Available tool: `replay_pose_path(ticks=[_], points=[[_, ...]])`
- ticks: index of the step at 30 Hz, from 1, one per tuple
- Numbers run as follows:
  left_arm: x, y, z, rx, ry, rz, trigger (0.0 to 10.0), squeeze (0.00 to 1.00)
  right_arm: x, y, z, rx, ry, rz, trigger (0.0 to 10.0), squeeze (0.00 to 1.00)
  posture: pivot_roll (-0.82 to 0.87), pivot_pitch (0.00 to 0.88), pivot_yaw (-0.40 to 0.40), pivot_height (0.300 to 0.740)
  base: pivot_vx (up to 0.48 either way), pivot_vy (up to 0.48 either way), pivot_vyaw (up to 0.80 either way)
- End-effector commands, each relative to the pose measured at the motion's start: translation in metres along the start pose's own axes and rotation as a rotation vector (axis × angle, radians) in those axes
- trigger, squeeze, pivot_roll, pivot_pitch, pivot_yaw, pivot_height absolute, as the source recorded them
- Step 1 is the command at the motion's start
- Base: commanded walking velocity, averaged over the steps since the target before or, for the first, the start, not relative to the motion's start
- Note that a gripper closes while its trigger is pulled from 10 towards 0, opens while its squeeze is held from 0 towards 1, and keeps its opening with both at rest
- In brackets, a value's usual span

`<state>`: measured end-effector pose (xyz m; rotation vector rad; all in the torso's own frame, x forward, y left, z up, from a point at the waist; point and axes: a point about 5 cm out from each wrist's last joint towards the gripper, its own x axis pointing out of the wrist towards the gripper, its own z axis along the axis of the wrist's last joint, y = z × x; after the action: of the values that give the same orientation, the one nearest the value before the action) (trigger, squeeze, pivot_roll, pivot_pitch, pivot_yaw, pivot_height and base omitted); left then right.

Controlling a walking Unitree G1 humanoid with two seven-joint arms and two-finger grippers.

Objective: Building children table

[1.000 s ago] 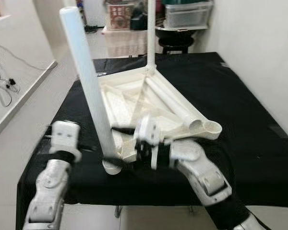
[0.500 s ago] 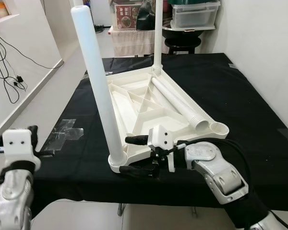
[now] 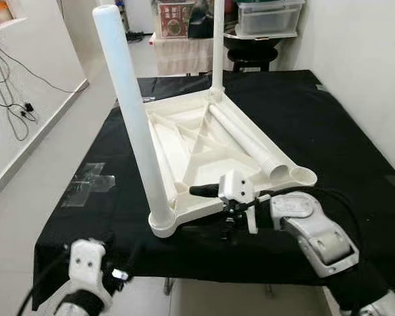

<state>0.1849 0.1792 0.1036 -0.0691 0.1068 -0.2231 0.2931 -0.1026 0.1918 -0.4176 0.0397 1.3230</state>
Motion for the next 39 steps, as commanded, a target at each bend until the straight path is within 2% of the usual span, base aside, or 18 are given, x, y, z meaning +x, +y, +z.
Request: replay_pose_path(ticks=[1,5,8,13,17,21,22,24,25,27,29,30,31,32,34,35,37,39], points=[[-0.003,-0.001,0.0,0.005,0.009,-0.02,10.0,1.0,-0.001,0.001,-0.002,0.02,-0.004,0.002,10.0,0.0,0.02,0.101,0.07,0.74,0.0,0.0,0.0],[0.006,-0.003,0.006,0.02,-0.015,-0.05,10.0,1.0,0.0,0.0,-0.002,0.018,-0.004,-0.002,10.0,0.0,0.02,0.099,0.066,0.74,0.0,0.0,0.0],[0.036,-0.005,0.031,0.069,-0.124,-0.072,10.0,1.0,0.002,-0.005,-0.001,0.012,0.0,-0.047,10.0,0.0,0.0,0.091,0.057,0.74,0.0,0.0,0.0],[0.06,-0.006,0.05,0.073,-0.203,-0.114,10.0,1.0,0.0,-0.01,-0.003,0.013,0.018,-0.089,10.0,0.0,-0.01,0.089,0.056,0.74,0.0,0.0,0.0],[0.074,-0.007,0.059,0.05,-0.232,-0.145,10.0,1.0,-0.002,-0.011,-0.004,0.012,0.02,-0.092,10.0,0.0,-0.01,0.087,0.055,0.74,0.0,0.0,0.0],[0.089,-0.007,0.066,0.072,-0.242,-0.157,10.0,1.0,-0.003,-0.01,-0.003,0.011,0.02,-0.096,10.0,0.0,-0.04,0.083,0.062,0.74,0.0,0.0,0.0],[0.093,-0.001,0.067,0.099,-0.24,-0.111,10.0,0.85,-0.004,-0.01,-0.003,0.012,0.021,-0.098,10.0,0.0,-0.04,0.083,0.063,0.74,0.0,0.0,0.0],[0.097,0.007,0.069,0.128,-0.238,-0.053,10.0,0.85,-0.005,-0.01,-0.003,0.013,0.022,-0.102,10.0,0.0,-0.04,0.083,0.063,0.74,0.0,0.0,0.0],[0.097,0.016,0.069,0.162,-0.231,0.015,10.0,0.0,-0.005,-0.01,-0.004,0.014,0.025,-0.104,10.0,0.0,-0.04,0.085,0.062,0.74,0.0,0.0,0.0],[0.097,0.022,0.068,0.184,-0.227,0.058,10.0,0.0,-0.006,-0.01,-0.004,0.014,0.026,-0.105,10.0,0.0,-0.04,0.085,0.062,0.74,0.0,0.0,0.0],[0.091,0.043,0.069,0.231,-0.22,0.2,10.0,0.0,-0.006,-0.009,-0.005,0.017,0.029,-0.107,10.0,0.0,-0.04,0.085,0.062,0.74,0.0,0.0,0.0],[0.091,0.043,0.069,0.231,-0.22,0.2,10.0,0.0,-0.006,-0.009,-0.005,0.017,0.029,-0.107,10.0,0.0,-0.04,0.085,0.062,0.74,0.0,0.0,0.0],[0.086,0.056,0.07,0.254,-0.216,0.277,10.0,0.0,-0.006,-0.008,-0.005,0.019,0.028,-0.105,10.0,0.0,-0.04,0.086,0.061,0.74,0.0,0.0,0.0],[0.086,0.056,0.07,0.254,-0.216,0.277,10.0,0.0,-0.006,-0.008,-0.005,0.019,0.028,-0.105,10.0,0.0,-0.04,0.086,0.061,0.74,0.0,0.0,0.0],[0.072,0.084,0.075,0.296,-0.222,0.426,10.0,0.0,-0.005,-0.007,-0.006,0.024,0.026,-0.097,10.0,0.0,-0.03,0.086,0.055,0.74,0.0,0.0,0.0],[0.068,0.092,0.077,0.307,-0.226,0.466,10.0,0.0,-0.005,-0.006,-0.006,0.025,0.025,-0.094,10.0,0.0,-0.03,0.086,0.055,0.74,0.0,0.0,0.0],[0.068,0.092,0.077,0.307,-0.226,0.466,10.0,0.0,-0.005,-0.006,-0.006,0.025,0.025,-0.094,10.0,0.0,-0.03,0.086,0.055,0.74,0.0,0.0,0.0],[0.063,0.106,0.083,0.325,-0.241,0.518,10.0,0.0,-0.001,-0.004,-0.006,0.03,0.018,-0.08,10.0,0.0,-0.02,0.084,0.048,0.74,0.0,0.0,0.0]])
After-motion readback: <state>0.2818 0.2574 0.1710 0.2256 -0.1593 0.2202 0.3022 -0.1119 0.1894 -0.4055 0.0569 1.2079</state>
